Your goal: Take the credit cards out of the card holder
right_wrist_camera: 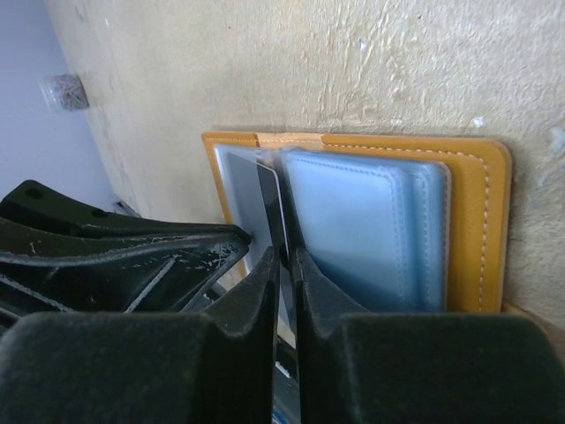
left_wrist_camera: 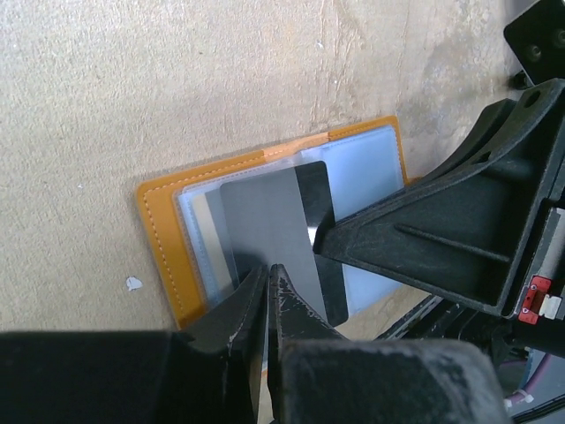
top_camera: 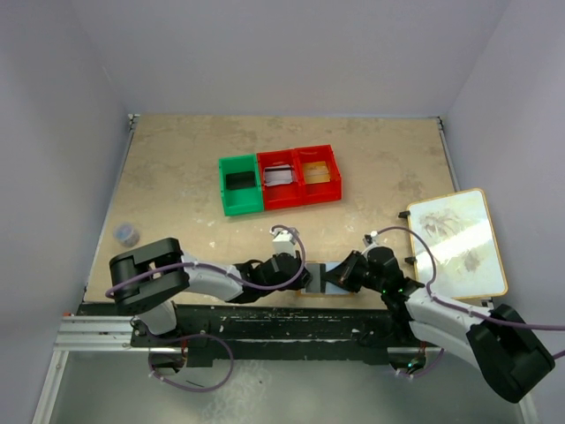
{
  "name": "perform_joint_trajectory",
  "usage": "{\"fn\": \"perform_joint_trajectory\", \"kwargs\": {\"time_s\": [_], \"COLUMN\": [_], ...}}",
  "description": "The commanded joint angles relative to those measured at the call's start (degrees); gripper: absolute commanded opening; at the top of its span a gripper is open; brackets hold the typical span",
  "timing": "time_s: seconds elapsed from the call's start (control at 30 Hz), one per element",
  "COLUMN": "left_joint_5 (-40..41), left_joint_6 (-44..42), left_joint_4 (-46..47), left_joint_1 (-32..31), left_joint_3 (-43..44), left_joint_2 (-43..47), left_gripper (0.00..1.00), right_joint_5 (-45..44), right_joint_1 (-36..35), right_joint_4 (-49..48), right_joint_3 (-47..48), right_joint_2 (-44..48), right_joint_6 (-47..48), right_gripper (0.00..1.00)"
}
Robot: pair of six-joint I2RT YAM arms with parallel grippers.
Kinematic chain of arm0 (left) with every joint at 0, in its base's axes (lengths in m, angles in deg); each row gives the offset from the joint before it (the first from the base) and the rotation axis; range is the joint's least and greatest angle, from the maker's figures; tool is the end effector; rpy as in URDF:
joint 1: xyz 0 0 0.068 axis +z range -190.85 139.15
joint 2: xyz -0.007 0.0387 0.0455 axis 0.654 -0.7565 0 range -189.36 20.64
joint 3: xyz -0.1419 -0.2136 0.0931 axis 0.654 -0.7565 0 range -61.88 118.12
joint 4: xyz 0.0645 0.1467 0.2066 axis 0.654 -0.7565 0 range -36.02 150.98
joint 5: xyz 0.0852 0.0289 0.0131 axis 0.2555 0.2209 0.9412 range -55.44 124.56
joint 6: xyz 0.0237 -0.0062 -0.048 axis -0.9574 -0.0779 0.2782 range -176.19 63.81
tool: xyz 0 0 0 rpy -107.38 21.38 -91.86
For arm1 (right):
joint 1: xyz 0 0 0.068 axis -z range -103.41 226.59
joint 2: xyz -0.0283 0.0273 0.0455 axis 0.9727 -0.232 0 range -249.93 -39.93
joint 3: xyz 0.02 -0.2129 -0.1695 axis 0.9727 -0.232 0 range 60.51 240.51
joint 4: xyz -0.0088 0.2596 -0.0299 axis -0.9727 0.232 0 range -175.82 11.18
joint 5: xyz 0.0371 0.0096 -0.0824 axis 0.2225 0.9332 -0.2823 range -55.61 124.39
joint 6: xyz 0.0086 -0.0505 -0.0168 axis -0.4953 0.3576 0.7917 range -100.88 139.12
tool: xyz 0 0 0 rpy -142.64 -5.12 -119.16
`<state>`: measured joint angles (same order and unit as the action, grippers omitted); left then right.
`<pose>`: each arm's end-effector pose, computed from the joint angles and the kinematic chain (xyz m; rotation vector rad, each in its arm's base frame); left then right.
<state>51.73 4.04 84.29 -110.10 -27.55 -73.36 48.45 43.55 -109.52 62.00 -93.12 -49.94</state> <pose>0.1164 -0.2777 0.1316 0.0060 2.3366 -0.9152 0.1265 0.0926 0.1189 0.5559 2.2679 1.2686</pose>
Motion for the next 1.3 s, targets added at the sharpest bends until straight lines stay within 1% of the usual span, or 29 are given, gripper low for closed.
{"fn": "perform_joint_trajectory", "kwargs": {"time_s": [0.0,0.1,0.2,0.33,0.47,0.63,0.7,0.73,0.8,0.87,0.97,1.07,1.17,1.27], "left_joint_5": [0.59,0.35,0.29,-0.02,-0.18,0.05,0.46,0.71,1.48,2.35,2.59,2.33,2.14,1.22], "left_joint_6": [1.36,2.01,2.35,2.07,2.05,1.95,1.83,1.84,1.87,1.67,1.08,-0.28,-1.94,-2.22], "left_joint_4": [-0.59,0.67,1.19,1.19,1.44,1.37,0.73,0.43,-0.16,-1.04,-1.42,-2.33,-4.27,-3.5], "left_joint_1": [-0.78,-0.9,-0.97,-0.97,-0.97,-0.93,-1.01,-0.98,-0.97,-0.97,-0.97,-0.97,-0.97,-0.97], "left_joint_3": [-3.39,-4.69,-5.05,-4.92,-5.22,-5.36,-5.32,-5.38,-5.62,-5.76,-5.73,-4.17,-1.64,-1.23], "left_joint_2": [-0.28,-0.07,-0.13,0.05,-0.05,0.32,0.76,1.15,2.07,3.17,3.7,2.52,1.5,1.18], "left_gripper": [0.01,0.01,0.01,0.0,0.0,0.0,0.0,0.0,0.0,0.0,0.01,0.01,0.01,0.01], "right_joint_5": [3.03,3.59,3.08,2.26,4.48,5.14,5.23,4.76,3.44,0.74,-3.02,-2.93,-1.89,-0.29], "right_joint_1": [-0.11,-0.17,-0.1,-0.12,-0.1,-0.15,-0.11,-0.11,-0.15,-0.17,-0.08,-0.04,-0.02,-0.03], "right_joint_4": [-4.82,-7.5,-7.4,-8.86,-11.75,-12.84,-12.43,-11.38,-8.12,-1.19,5.5,5.37,4.63,2.29], "right_joint_3": [-1.39,-2.31,-1.91,-1.59,-0.43,-0.34,-0.09,0.24,1.45,2.94,3.9,2.1,0.74,0.2], "right_joint_2": [-0.19,-0.69,-1.92,-4.03,-7.32,-10.23,-10.47,-10.11,-8.12,-4.8,1.0,4.47,4.46,4.25], "right_joint_6": [-1.14,-2.17,-2.35,-1.32,1.07,1.03,0.88,0.97,1.2,1.83,1.98,0.54,-0.34,-0.34], "right_gripper": [0.16,0.19,0.21,0.2,0.19,0.11,0.02,0.0,0.0,0.0,0.0,0.0,0.0,0.0]}}
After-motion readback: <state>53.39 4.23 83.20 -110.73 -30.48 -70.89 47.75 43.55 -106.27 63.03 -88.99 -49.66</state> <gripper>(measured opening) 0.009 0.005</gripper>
